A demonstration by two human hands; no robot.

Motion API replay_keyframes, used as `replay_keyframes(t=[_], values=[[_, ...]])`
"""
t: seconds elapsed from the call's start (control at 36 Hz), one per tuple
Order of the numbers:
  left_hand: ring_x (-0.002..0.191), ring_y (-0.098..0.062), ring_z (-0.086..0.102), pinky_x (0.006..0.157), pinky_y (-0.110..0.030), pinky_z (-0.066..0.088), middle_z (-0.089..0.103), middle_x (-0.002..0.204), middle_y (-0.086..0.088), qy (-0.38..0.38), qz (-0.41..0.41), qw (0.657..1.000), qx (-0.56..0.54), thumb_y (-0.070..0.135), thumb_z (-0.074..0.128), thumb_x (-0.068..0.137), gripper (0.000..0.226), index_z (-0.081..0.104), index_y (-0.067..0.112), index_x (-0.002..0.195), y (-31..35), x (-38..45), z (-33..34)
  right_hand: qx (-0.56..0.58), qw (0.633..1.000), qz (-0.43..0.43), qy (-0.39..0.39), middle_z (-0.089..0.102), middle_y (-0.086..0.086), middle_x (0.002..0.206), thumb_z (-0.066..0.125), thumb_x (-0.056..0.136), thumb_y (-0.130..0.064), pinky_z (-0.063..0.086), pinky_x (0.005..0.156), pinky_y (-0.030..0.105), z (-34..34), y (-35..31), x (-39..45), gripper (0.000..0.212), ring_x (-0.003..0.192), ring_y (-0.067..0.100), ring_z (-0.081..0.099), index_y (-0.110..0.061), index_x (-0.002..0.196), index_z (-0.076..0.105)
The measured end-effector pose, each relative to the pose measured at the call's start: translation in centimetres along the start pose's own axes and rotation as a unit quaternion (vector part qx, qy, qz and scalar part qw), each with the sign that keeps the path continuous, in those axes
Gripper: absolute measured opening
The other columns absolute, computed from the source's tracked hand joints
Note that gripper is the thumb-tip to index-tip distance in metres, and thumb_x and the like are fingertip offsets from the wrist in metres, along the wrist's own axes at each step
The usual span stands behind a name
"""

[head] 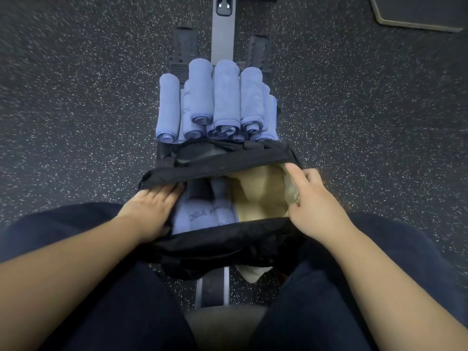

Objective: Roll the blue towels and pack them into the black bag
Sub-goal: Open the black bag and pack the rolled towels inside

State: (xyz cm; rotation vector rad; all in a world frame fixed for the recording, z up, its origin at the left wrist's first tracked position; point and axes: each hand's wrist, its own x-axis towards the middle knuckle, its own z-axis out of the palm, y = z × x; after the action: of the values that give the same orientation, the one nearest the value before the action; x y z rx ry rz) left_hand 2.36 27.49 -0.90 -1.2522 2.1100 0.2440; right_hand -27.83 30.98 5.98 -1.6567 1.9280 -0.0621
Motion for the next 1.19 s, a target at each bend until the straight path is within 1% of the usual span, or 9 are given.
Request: replay_keyframes(t=[0.19, 0.47, 0.58, 0.69, 0.81, 0.92, 1.03, 1.11, 1.19], values=[[0.147, -0.023, 0.002, 0.117, -0.032, 0.004, -0.005, 0.160, -0.007, 0.025, -0.007, 0.999, 0.048, 0.058, 0.064, 0.075, 0.118, -0.014, 0.015, 0.151, -0.5, -1.7, -3.4, -0.002, 0.999, 0.002, 0.037, 0.024, -0.011, 0.110, 0.046, 0.080, -0.001, 0.044, 0.060, 0.037, -1.1, 0.1, -1.1, 0.077, 0.068, 0.024, 0.051, -0.037, 0.144, 0.023], [0.148, -0.022, 0.002, 0.117, -0.033, 0.004, -0.004, 0.161, -0.003, 0.011, 0.008, 0.996, 0.083, 0.062, 0.060, 0.077, 0.101, 0.005, 0.027, 0.153, -1.2, -3.4, -6.1, 0.011, 0.999, 0.000, 0.036, 0.023, -0.014, 0.110, 0.046, 0.080, -0.005, 0.048, 0.067, 0.039, -1.6, 0.3, -2.1, 0.077, 0.073, 0.026, 0.053, -0.040, 0.144, 0.022], [0.148, -0.024, 0.001, 0.117, -0.034, 0.004, -0.001, 0.161, -0.003, 0.020, 0.017, 0.996, 0.084, 0.063, 0.062, 0.074, 0.101, 0.008, 0.031, 0.153, -1.2, -3.4, -6.0, 0.025, 0.998, -0.014, 0.056, 0.030, -0.011, 0.120, 0.046, 0.078, -0.003, 0.050, 0.072, 0.041, -1.9, 0.5, -2.3, 0.076, 0.075, 0.027, 0.055, -0.038, 0.143, 0.029], [0.146, -0.029, 0.015, 0.114, -0.037, 0.007, 0.017, 0.159, -0.006, 0.086, 0.030, 0.994, 0.067, 0.066, 0.069, 0.060, 0.101, 0.031, 0.033, 0.148, -1.2, -3.6, -5.6, 0.028, 0.995, -0.025, 0.089, 0.035, -0.010, 0.126, 0.046, 0.078, -0.001, 0.050, 0.074, 0.041, -2.3, 0.6, -2.4, 0.071, 0.080, 0.027, 0.056, -0.036, 0.139, 0.037], [0.147, -0.029, -0.003, 0.117, -0.040, 0.001, -0.002, 0.161, -0.004, 0.006, 0.021, 0.995, 0.094, 0.063, 0.060, 0.074, 0.096, 0.015, 0.032, 0.152, -0.4, -2.5, -5.1, 0.017, 0.998, -0.011, 0.067, 0.033, -0.009, 0.126, 0.046, 0.080, -0.003, 0.050, 0.072, 0.042, -1.9, 0.4, -2.0, 0.071, 0.078, 0.029, 0.056, -0.036, 0.142, 0.033], [0.146, -0.032, -0.016, 0.116, -0.051, -0.002, -0.013, 0.161, -0.002, -0.009, 0.054, 0.995, 0.087, 0.063, 0.057, 0.081, 0.095, 0.002, 0.034, 0.153, 1.1, -1.1, -4.2, 0.013, 0.997, -0.013, 0.071, 0.032, -0.007, 0.124, 0.046, 0.080, -0.003, 0.050, 0.067, 0.043, -1.9, 0.2, -1.7, 0.070, 0.072, 0.031, 0.055, -0.034, 0.140, 0.031], [0.147, -0.028, -0.014, 0.115, -0.052, -0.010, -0.013, 0.161, -0.005, -0.017, 0.067, 0.998, 0.006, 0.065, 0.038, 0.091, 0.086, -0.010, 0.027, 0.153, 3.4, -0.2, -1.8, 0.018, 0.996, -0.013, 0.081, 0.032, -0.007, 0.121, 0.046, 0.078, -0.001, 0.049, 0.066, 0.042, -1.9, 0.3, -1.8, 0.068, 0.069, 0.030, 0.053, -0.034, 0.136, 0.032], [0.148, -0.028, -0.005, 0.120, -0.043, 0.003, -0.014, 0.161, -0.008, -0.070, 0.086, 0.990, -0.082, 0.058, 0.029, 0.097, 0.078, -0.018, 0.025, 0.150, 5.0, 0.7, 0.2, 0.025, 0.996, -0.013, 0.084, 0.033, -0.008, 0.118, 0.045, 0.077, 0.000, 0.049, 0.066, 0.042, -2.0, 0.4, -1.7, 0.068, 0.069, 0.029, 0.053, -0.033, 0.135, 0.033], [0.147, -0.036, -0.006, 0.119, -0.045, 0.011, -0.016, 0.160, -0.007, -0.130, 0.110, 0.979, -0.111, 0.056, 0.024, 0.099, 0.067, -0.017, 0.039, 0.148, 5.7, 1.6, 0.8, 0.027, 0.996, -0.019, 0.079, 0.033, -0.009, 0.117, 0.045, 0.077, 0.000, 0.049, 0.065, 0.042, -1.9, 0.4, -1.7, 0.071, 0.068, 0.027, 0.053, -0.034, 0.137, 0.032]])
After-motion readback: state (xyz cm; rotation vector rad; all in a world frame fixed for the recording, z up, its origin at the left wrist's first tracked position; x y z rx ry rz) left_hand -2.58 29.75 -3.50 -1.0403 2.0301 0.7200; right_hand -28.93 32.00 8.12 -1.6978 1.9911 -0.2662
